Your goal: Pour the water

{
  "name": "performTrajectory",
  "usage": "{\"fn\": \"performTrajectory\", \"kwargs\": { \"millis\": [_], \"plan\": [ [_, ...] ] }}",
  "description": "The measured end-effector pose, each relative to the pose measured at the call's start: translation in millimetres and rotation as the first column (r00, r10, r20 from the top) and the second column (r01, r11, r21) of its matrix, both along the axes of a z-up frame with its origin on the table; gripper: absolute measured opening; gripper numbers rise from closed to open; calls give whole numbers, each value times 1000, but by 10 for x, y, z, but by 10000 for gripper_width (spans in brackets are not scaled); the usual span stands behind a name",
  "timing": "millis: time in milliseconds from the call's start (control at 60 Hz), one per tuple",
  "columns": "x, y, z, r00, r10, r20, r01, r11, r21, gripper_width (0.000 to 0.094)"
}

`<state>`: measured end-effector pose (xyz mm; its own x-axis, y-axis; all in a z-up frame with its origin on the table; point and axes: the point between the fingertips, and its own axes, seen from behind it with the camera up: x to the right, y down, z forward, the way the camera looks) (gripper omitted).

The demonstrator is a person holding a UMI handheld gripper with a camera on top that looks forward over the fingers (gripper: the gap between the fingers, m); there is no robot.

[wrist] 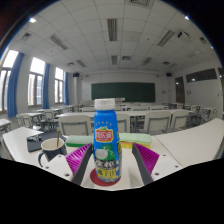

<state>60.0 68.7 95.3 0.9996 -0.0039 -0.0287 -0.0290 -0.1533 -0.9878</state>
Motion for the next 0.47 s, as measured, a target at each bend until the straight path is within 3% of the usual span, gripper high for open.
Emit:
{"fn": "performTrajectory", "kwargs": {
  "millis": [167,250,350,467],
  "plan": [
    [-126,-703,-19,993,-8,-121,10,1000,20,843],
    [-408,-1300,44,984,76,-163,-68,996,59,841],
    [-654,-1482,19,972,150,-182,-140,988,67,842],
    [-593,-1566,-33,971,102,-215,-78,990,117,843]
  ]
}}
